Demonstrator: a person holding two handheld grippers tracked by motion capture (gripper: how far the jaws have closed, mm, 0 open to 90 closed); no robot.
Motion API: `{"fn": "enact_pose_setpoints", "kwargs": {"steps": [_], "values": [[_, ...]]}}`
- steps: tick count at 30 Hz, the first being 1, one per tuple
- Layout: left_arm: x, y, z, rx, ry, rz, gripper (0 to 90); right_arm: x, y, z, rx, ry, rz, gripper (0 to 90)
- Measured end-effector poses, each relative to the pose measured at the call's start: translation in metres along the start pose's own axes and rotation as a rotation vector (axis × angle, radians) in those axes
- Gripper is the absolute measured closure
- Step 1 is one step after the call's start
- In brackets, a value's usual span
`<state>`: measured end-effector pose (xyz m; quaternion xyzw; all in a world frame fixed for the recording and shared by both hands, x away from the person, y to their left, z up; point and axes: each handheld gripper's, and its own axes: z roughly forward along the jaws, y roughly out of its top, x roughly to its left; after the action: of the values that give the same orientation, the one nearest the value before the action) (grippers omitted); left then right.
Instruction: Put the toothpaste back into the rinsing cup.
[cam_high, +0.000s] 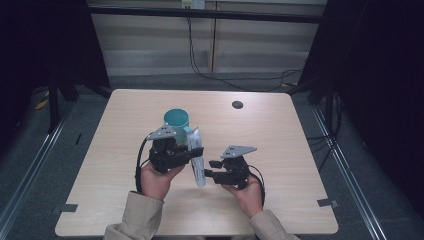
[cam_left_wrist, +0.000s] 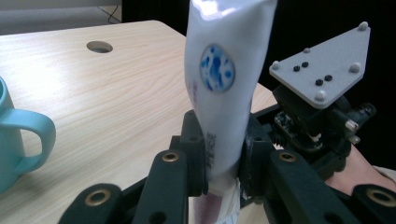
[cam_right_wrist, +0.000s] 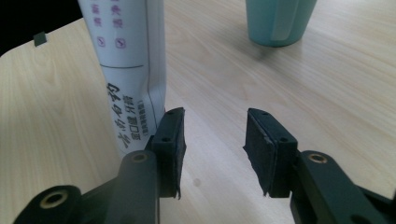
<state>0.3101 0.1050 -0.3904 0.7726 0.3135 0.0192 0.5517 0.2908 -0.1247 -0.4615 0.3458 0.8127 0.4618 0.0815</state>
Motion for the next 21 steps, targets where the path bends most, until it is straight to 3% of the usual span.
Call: {"fn": "enact_pose_setpoints", "kwargs": {"steps": [4,9,12,15,21], "values": [[0.000,0.000,0.001,-0.009,0.002,0.001,75.9,0.002,0.001,0.002,0.001,0.038,0.014,62.2],[0.000,-0.001,0.002,-0.027,0.007,-0.003,75.9,0.009,0.003,0.005,0.008,0.049,0.002,63.2],[0.002,-0.002,0.002,-0.034,-0.002,-0.011,76.2,0.008,0.003,0.005,0.005,0.017,-0.015,53.3],[0.004,0.000,-0.001,-0.046,0.010,-0.005,76.3,-0.001,-0.001,0.001,-0.003,-0.002,0.019,38.3],[0.012,0.004,-0.005,-0.043,0.048,0.002,76.5,-0.014,-0.016,-0.012,0.010,-0.046,0.022,33.3]]}}
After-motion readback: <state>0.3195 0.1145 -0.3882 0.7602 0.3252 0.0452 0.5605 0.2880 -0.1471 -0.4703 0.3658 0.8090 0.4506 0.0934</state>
